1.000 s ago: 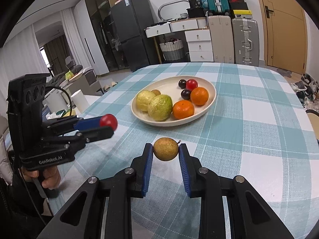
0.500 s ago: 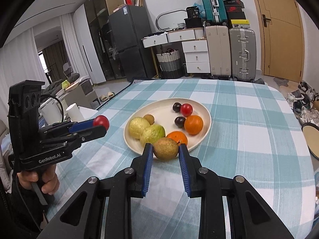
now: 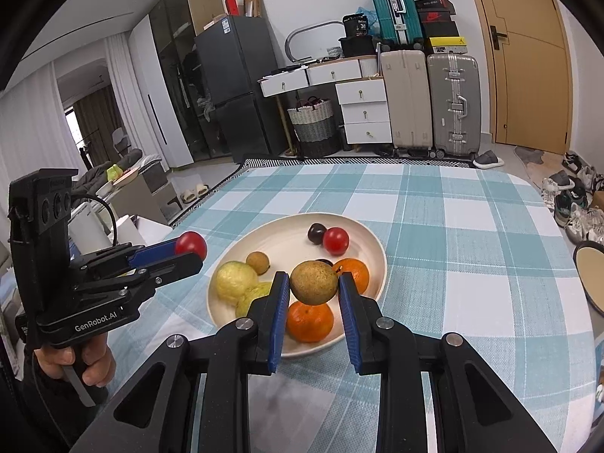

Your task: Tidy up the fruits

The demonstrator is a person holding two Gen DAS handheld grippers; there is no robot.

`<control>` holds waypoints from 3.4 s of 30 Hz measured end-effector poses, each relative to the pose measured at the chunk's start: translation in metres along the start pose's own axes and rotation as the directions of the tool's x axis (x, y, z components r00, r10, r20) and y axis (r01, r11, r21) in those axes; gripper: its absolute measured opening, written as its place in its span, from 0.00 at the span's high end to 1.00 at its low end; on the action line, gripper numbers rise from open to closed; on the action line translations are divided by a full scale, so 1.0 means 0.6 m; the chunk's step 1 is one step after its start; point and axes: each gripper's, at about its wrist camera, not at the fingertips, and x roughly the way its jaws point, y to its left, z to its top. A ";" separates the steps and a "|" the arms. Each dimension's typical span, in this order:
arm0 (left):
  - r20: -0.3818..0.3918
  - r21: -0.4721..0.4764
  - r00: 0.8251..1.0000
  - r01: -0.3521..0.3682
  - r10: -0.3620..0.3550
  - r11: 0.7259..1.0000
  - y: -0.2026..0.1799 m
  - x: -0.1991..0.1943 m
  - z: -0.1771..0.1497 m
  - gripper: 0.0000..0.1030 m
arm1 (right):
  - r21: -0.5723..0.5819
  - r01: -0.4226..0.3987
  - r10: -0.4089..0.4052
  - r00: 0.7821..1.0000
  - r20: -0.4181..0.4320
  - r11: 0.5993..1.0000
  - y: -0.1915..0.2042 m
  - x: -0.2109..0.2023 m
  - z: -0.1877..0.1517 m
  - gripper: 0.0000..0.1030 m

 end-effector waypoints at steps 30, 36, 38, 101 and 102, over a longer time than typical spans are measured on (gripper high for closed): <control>-0.079 0.008 0.997 0.025 -0.024 1.000 0.002 0.127 0.003 0.72 | 0.028 0.048 -0.045 0.996 -0.076 0.998 -0.040 0.085 -0.023 0.73; -0.082 0.012 0.996 0.025 -0.024 1.000 0.001 0.128 0.002 0.72 | 0.032 0.055 -0.052 0.996 -0.077 0.998 -0.042 0.086 -0.023 0.68; -0.080 0.010 0.996 0.027 -0.026 1.000 0.001 0.127 0.003 0.72 | 0.039 0.053 -0.051 0.996 -0.067 0.998 -0.044 0.083 -0.023 0.61; 0.129 -0.059 0.985 -0.111 0.117 0.992 0.025 -0.058 -0.088 0.01 | -0.151 0.107 -0.071 0.971 0.229 0.983 0.062 -0.056 -0.083 0.00; 0.130 -0.059 0.984 -0.113 0.120 0.992 0.025 -0.058 -0.088 0.01 | -0.148 0.104 -0.069 0.971 0.227 0.983 0.061 -0.055 -0.082 0.00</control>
